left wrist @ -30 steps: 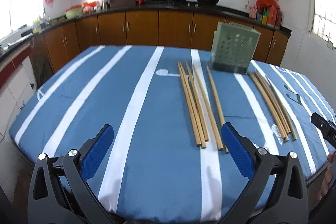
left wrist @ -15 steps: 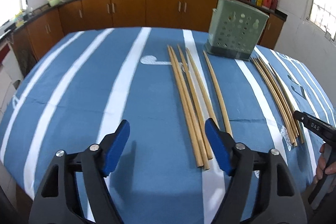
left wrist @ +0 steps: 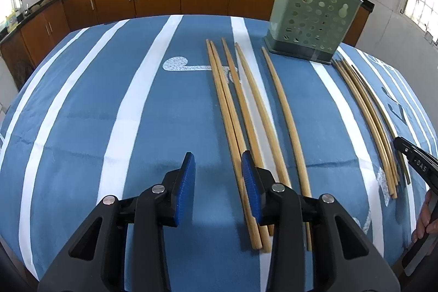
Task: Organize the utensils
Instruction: 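Close the left tool on a wooden chopstick while the right tool grasps another chopstick, then lift the left tool's chopstick upright while the right tool raises its chopstick upright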
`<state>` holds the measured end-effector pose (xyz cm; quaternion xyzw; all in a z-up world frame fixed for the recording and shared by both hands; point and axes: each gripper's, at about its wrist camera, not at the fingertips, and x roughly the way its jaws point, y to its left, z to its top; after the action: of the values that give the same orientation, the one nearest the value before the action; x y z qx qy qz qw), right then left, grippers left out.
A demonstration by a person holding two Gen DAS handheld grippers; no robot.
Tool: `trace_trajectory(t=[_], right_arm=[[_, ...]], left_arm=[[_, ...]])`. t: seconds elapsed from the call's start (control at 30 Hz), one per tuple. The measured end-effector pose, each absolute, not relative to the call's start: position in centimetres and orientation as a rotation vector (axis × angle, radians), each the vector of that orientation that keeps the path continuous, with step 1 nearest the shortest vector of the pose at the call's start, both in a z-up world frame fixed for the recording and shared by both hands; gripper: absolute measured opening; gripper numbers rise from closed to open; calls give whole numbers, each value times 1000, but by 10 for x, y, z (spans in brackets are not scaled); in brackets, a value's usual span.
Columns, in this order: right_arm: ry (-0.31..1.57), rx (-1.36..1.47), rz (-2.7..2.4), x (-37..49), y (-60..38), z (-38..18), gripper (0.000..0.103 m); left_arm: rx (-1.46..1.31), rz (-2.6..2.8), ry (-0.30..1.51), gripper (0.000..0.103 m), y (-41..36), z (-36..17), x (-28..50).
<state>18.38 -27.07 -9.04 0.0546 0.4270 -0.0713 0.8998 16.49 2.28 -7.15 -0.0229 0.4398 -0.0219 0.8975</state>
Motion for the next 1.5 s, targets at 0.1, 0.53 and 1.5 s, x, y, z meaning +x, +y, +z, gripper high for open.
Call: trace_trajectory(t=[0.1,0.53,1.5], right_arm=[[889,110,-148,187,-270,-90,11],[892,97,-157,216,-280,-90,8],[874,115,-149,211,-295,-90,9]], left_arm=[[-29,-32,925,30,24,-74,171],[-1,0,933,8,41,-75,216],[-6,-38,884,8,67,-79,192]])
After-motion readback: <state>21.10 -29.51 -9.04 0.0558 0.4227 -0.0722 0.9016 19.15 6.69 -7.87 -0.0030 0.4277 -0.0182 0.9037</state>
